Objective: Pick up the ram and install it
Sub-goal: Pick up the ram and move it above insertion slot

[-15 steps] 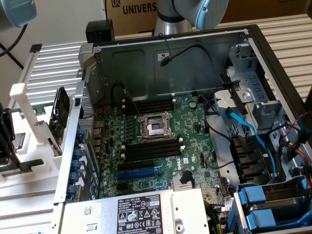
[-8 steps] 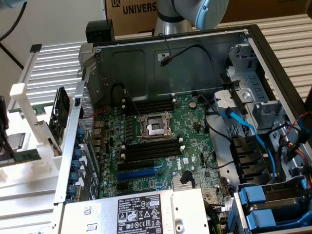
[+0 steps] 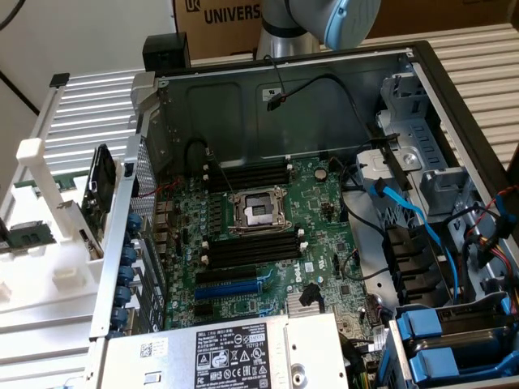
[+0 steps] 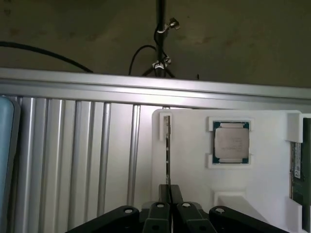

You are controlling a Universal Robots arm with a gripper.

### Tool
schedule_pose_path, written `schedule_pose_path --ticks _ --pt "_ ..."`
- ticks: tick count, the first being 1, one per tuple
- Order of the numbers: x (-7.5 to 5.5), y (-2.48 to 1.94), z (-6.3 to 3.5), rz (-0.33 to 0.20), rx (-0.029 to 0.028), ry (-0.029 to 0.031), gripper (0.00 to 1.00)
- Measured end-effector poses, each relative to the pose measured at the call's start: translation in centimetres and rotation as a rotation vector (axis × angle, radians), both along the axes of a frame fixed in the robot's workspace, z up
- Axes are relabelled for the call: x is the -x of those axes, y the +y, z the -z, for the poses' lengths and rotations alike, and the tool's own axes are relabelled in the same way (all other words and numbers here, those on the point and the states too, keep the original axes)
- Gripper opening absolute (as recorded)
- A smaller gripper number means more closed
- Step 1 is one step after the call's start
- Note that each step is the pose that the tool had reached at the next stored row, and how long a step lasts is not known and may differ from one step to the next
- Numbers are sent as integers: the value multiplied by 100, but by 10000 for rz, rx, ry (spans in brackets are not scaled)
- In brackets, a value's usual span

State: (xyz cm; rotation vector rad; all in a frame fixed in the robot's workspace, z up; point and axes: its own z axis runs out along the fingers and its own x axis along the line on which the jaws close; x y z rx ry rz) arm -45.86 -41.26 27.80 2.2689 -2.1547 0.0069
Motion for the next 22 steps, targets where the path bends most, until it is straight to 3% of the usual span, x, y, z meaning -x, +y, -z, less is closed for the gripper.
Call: schedule_pose_path --ticks 2,7,10,17,22 --pt "10 0 -178 7 0 -1 12" --pt "19 0 -398 35 0 -1 12" --pt "20 1 -626 119 0 -3 12" --pt "-31 -6 -950 170 1 4 12" --pt "-115 -35 -1165 170 2 13 12"
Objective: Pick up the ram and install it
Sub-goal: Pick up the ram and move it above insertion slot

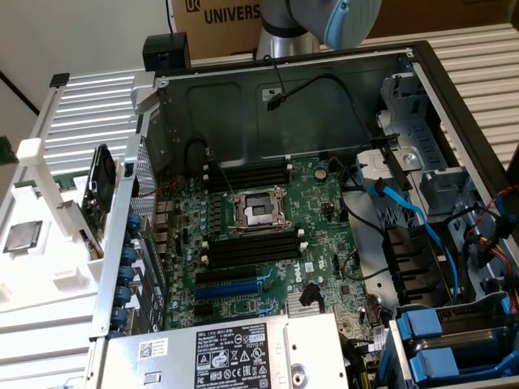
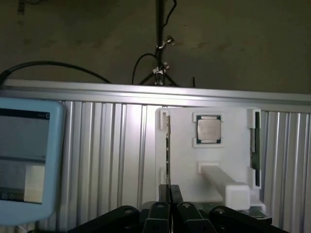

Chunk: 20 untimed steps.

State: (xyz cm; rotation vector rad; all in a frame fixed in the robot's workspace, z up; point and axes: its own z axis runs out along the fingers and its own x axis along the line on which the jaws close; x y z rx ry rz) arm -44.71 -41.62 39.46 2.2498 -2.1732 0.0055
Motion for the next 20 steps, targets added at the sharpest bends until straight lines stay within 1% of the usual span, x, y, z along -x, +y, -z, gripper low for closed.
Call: schedule_pose_path --ticks 4,7,9,13,20 --pt "-83 -26 -153 -1 0 12 12" --pt "-143 -41 -239 0 -4 19 12" --pt "-204 -51 -286 0 -19 22 12" --pt "-338 -69 -347 -1 -77 40 12" --pt "-574 -94 -416 0 -205 67 12"
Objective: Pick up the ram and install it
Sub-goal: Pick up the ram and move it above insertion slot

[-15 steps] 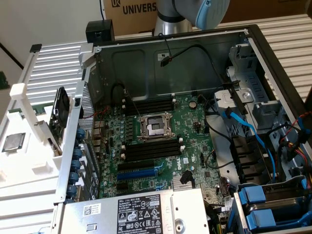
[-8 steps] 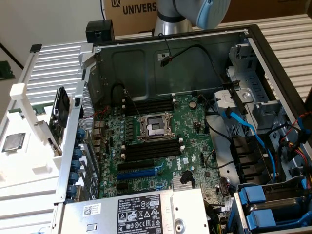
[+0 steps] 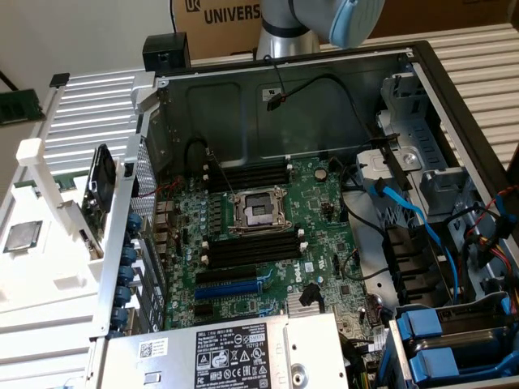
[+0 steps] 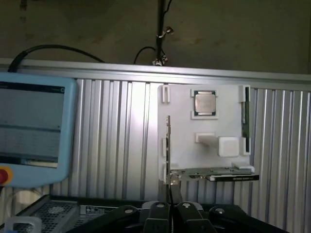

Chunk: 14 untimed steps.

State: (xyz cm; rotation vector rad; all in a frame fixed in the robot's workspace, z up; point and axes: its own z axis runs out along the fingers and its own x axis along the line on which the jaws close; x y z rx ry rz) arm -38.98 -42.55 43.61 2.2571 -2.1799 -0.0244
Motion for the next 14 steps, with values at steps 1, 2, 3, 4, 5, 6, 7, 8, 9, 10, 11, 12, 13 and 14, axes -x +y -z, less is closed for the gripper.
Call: schedule_pose_path --ticks 1,2,3,4,5,6,7,8,9,10,11,12,13,14 --pt "-114 -12 -31 0 -51 8 12" --pt "-154 -16 -40 0 -68 9 12" --pt "-242 -22 -51 0 -91 9 12" --pt "-290 -25 -52 0 -99 9 12" --pt "-337 -29 -53 0 -103 8 12" --pt "-378 -33 -53 0 -105 7 12" --pt "-414 -36 -53 0 -105 6 12" --pt "-447 -41 -54 0 -105 1 12" --pt "-481 -46 -54 0 -111 -5 12" --pt "-517 -51 -54 0 -123 -9 12" --pt "-542 -52 -54 -1 -131 -9 12" --pt "-560 -53 -54 -1 -132 -9 12" --pt "-562 -54 -54 0 -132 -10 12" --pt "-561 -54 -53 1 -133 -10 12"
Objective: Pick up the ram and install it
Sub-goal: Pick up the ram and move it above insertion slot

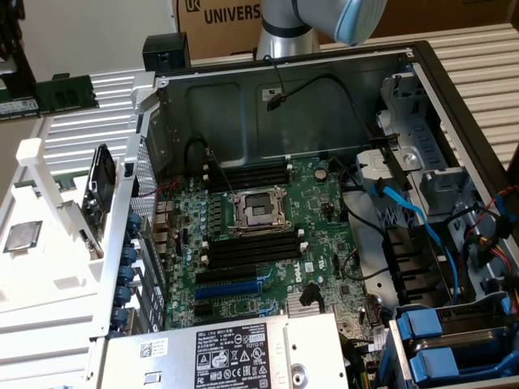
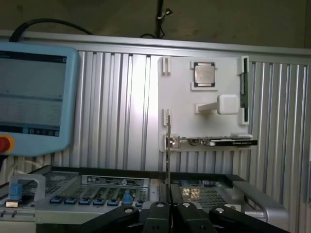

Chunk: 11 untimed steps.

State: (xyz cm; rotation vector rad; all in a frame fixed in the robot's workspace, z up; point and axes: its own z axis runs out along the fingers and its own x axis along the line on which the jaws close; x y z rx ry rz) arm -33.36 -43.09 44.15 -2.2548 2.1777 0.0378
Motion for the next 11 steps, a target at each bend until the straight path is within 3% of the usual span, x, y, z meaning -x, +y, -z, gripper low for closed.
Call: schedule_pose_path --ticks 4,11 --pt "-33 -1 0 -3 2 2 12" --pt "-396 0 -4 0 2 8 12"
